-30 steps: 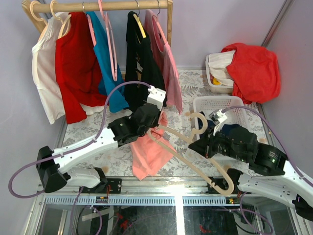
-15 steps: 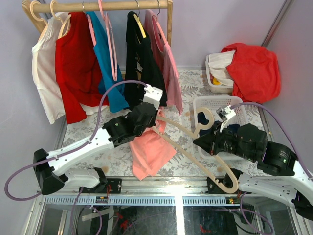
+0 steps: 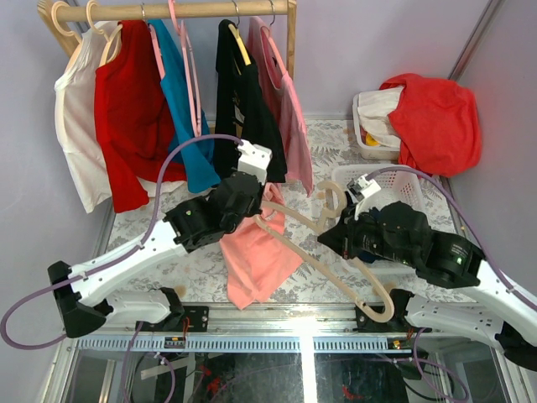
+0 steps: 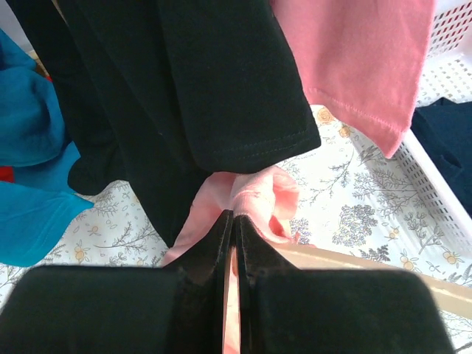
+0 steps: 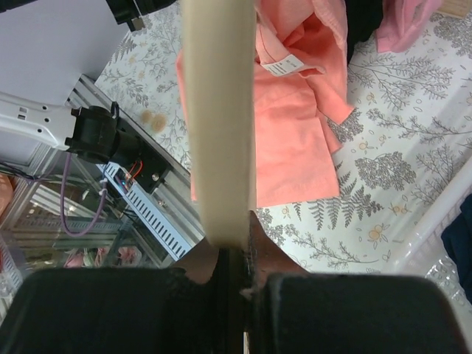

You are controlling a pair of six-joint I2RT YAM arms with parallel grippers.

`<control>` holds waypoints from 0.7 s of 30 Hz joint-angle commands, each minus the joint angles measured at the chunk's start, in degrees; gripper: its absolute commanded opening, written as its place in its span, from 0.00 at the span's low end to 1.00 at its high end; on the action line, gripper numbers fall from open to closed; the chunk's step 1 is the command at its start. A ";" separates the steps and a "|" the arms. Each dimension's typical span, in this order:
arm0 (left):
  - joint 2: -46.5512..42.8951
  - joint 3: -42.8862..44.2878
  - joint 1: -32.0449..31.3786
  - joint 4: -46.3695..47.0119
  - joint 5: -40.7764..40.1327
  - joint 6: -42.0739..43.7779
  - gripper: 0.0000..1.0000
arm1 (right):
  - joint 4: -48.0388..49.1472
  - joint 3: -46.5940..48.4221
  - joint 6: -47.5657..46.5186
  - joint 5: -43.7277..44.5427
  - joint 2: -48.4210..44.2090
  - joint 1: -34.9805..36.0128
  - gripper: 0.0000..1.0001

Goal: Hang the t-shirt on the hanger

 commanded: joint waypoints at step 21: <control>-3.31 24.49 0.08 -9.84 -0.88 -1.71 0.00 | 12.71 13.35 -2.75 3.19 1.64 -0.05 0.00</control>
